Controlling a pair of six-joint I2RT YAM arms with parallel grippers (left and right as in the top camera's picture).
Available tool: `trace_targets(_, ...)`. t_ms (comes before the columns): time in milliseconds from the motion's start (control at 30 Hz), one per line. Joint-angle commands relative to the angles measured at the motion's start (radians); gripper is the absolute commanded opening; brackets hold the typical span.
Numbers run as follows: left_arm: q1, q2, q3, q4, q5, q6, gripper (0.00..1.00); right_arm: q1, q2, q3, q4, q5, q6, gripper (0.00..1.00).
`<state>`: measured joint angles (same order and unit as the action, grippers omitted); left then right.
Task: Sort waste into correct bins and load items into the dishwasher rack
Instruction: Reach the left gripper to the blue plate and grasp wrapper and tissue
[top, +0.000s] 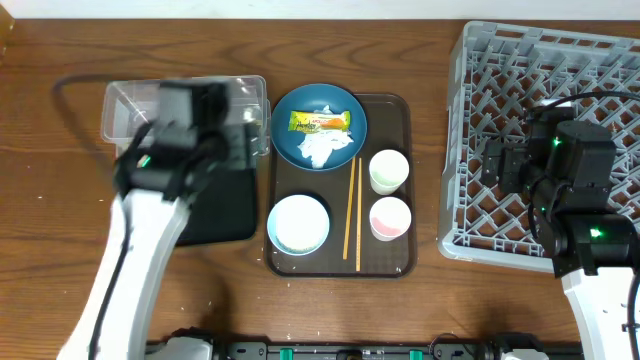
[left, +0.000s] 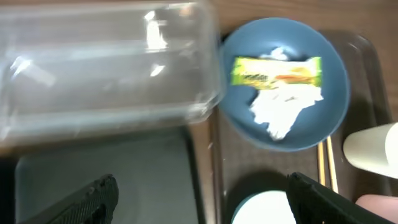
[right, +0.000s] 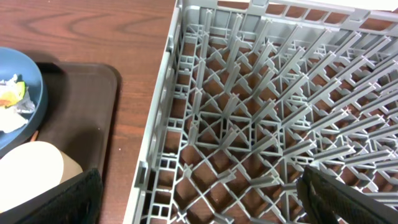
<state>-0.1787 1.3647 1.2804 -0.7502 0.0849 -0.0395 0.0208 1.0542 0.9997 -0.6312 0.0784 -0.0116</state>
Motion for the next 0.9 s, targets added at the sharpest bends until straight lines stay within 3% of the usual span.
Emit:
trace_targets(0,-0.064,0.123,0.074,0.033,0.016,0.159,0.89,-0.015,0.005,0.019,-0.001,-0.008,-0.001,0.99)
trace_targets(167,-0.147,0.282,0.095,0.151,0.016,0.303,0.89,-0.015,0.005,0.019,-0.001,-0.007,-0.001,0.99)
trace_targets(300,-0.198,0.391,0.095,0.232,0.016,0.347,0.89,-0.015,0.005,0.019,-0.002,-0.008,-0.001,0.99)
trace_targets(867,-0.259,0.677,0.095,0.431,0.02,0.357,0.88,-0.015,0.005,0.019,-0.025,-0.007,-0.001,0.99)
